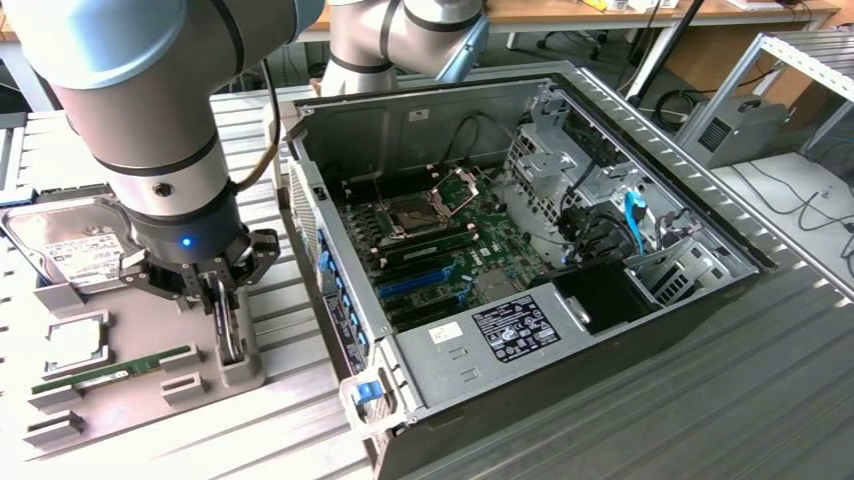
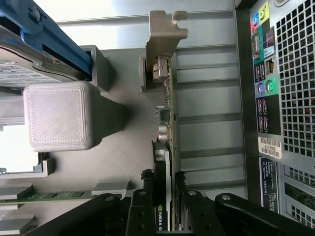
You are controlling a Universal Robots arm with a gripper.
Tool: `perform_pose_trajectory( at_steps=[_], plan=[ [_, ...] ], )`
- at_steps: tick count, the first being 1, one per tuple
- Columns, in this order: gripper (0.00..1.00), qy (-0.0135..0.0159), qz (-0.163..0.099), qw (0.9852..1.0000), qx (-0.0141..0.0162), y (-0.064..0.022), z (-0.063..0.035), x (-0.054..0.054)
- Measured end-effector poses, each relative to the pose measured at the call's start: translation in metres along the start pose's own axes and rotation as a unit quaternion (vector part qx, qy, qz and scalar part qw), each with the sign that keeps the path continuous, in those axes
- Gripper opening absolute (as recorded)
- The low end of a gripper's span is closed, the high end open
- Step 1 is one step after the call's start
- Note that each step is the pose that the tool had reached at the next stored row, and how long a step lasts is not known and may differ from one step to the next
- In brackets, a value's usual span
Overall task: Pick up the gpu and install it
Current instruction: 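Pick up the gpu and move the gpu toward the slot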
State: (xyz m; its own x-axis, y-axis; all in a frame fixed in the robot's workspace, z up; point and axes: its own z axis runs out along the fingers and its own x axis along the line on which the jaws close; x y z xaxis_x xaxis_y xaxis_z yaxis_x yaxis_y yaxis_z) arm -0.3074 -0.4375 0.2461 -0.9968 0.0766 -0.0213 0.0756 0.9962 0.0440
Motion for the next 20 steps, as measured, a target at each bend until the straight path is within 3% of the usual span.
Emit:
perform_pose_trajectory(
  at_steps=[20],
  plan=[
    [0.27, -0.0001, 0.0, 1.0, 0.0, 0.0018, -0.0402, -0.001]
  ],
)
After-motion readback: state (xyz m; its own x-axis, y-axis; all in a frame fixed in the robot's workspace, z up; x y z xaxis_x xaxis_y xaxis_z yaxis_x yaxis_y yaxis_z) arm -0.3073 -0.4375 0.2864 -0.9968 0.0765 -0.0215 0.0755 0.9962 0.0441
